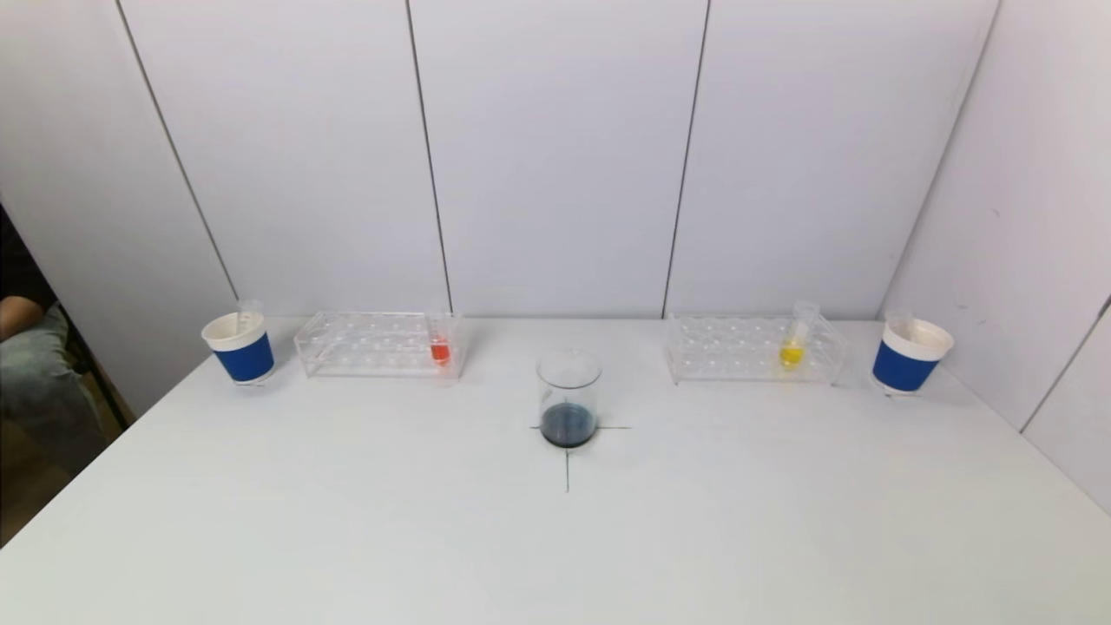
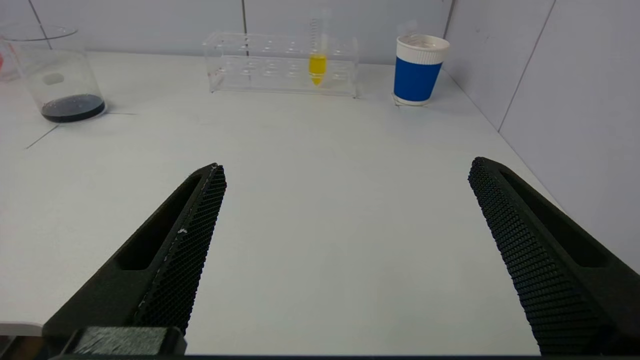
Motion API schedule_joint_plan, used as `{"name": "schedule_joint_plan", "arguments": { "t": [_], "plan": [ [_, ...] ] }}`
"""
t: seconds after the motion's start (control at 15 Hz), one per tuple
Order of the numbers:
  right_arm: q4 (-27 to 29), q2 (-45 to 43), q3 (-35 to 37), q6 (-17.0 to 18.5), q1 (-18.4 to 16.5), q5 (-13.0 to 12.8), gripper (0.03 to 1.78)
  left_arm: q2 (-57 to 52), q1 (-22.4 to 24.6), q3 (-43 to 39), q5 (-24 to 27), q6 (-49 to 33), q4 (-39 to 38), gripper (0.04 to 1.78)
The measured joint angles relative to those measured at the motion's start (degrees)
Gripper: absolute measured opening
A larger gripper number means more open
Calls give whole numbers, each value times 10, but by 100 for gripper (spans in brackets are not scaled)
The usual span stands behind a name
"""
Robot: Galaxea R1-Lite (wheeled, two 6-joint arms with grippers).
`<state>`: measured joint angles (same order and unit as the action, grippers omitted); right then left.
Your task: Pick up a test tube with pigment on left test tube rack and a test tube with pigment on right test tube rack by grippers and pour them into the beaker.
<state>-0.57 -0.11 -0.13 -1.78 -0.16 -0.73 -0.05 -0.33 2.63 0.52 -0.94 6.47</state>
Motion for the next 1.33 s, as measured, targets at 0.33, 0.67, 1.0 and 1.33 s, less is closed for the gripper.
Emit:
{"name": "schedule_joint_plan", "arguments": {
  "t": [0.33,0.67,1.0,1.33],
  "plan": [
    [0,0,1,43,0,-5,176,0,0,0,0,0,0,176],
    [0,0,1,49,0,-6,176,0,0,0,0,0,0,176],
    [0,0,1,49,0,-6,176,0,0,0,0,0,0,176],
    [0,0,1,50,0,-6,176,0,0,0,0,0,0,176]
  ]
}}
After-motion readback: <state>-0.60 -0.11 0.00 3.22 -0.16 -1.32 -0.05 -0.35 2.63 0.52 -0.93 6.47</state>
